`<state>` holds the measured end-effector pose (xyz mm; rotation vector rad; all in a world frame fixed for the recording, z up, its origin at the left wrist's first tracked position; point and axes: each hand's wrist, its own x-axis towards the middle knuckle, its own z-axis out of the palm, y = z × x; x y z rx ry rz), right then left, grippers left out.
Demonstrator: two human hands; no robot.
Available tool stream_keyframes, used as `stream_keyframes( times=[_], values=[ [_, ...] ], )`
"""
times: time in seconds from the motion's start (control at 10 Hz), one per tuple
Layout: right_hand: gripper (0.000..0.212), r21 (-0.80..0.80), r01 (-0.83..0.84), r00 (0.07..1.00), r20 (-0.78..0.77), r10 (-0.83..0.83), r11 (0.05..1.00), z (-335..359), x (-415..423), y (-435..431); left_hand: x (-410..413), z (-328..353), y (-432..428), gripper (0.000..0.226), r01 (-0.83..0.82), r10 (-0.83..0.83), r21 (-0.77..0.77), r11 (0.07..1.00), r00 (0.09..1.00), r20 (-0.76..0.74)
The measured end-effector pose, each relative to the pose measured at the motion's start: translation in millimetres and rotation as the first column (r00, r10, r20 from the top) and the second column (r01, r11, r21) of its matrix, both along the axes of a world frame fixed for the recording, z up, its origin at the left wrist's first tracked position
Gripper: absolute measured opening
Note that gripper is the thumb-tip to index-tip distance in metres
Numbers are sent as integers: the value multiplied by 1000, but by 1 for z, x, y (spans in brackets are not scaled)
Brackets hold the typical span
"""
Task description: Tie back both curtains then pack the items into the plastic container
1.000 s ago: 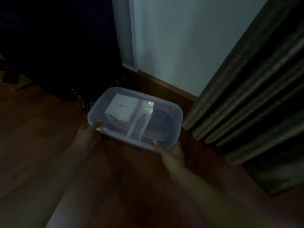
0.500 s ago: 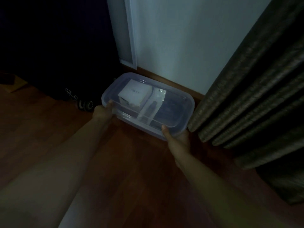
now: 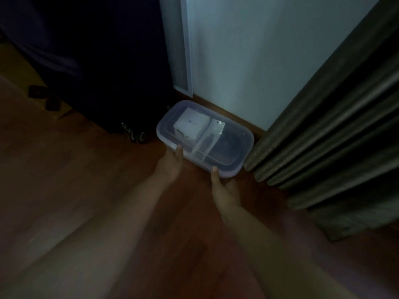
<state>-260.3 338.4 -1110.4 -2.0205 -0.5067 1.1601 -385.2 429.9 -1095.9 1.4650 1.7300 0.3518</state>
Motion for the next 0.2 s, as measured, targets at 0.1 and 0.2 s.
stream_keyframes(
  times=[0.1,0.2],
  values=[
    [99,42,-120,993,18,120,992,81,0,-11,2,76,-17,59,119,-118,-15,993,993,28],
    [82,-10,-155,981,115,155,988,172,4,-20,0,155,-24,58,182,-182,23,983,983,6]
  ],
)
